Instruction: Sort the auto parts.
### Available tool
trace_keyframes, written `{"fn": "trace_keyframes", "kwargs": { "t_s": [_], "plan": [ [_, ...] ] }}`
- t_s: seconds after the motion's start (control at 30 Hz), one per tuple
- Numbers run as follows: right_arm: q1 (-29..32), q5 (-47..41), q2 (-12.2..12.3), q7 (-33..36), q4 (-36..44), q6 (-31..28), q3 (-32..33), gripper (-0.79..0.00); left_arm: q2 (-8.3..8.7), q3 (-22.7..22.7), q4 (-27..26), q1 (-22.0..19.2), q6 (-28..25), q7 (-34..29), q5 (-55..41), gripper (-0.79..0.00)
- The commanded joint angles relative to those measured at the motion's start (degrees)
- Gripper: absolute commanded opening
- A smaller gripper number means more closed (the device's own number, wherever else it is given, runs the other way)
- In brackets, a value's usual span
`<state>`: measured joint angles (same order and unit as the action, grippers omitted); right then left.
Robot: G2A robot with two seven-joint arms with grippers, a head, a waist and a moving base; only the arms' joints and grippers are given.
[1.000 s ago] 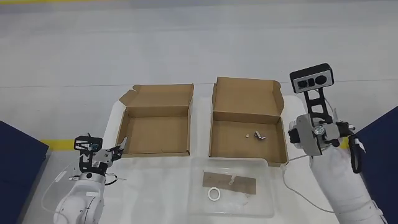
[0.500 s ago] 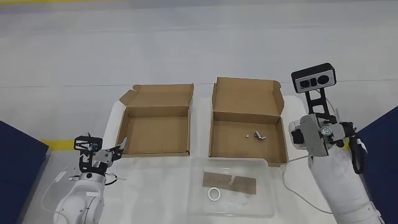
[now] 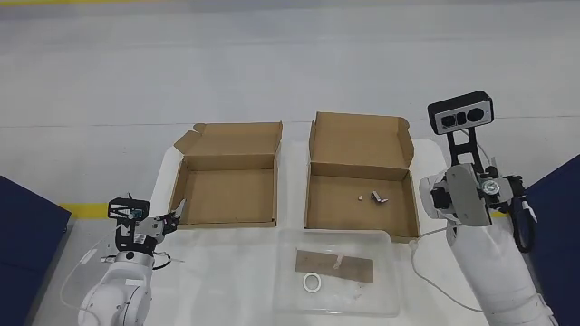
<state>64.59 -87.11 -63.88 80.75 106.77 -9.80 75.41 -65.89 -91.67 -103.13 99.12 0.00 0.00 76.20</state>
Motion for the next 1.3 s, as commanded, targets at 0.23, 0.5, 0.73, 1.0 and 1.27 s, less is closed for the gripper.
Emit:
{"fn": "trace_keyframes", "kwargs": {
  "t_s": [0.23,0.5,0.73,1.0,1.27],
  "plan": [
    [0.19,0.34,-0.01,-0.84,0.21,0.11,0.09,-0.785,0.0,0.0,0.0,0.0,0.0,0.0,0.0,0.0],
    [4.19,12.0,0.92,0.87,-0.99,5.64,4.36,-0.785,0.0,0.0,0.0,0.0,0.0,0.0,0.0,0.0],
    [11.19,23.34,2.17,4.52,-0.92,8.94,8.62,-0.785,0.0,0.0,0.0,0.0,0.0,0.0,0.0,0.0],
    [13.26,24.93,2.33,5.27,-0.51,8.96,8.96,-0.785,0.0,0.0,0.0,0.0,0.0,0.0,0.0,0.0],
    [11.81,36.61,3.3,3.85,0.05,12.99,11.09,-0.785,0.0,0.0,0.0,0.0,0.0,0.0,0.0,0.0]
  ]
}}
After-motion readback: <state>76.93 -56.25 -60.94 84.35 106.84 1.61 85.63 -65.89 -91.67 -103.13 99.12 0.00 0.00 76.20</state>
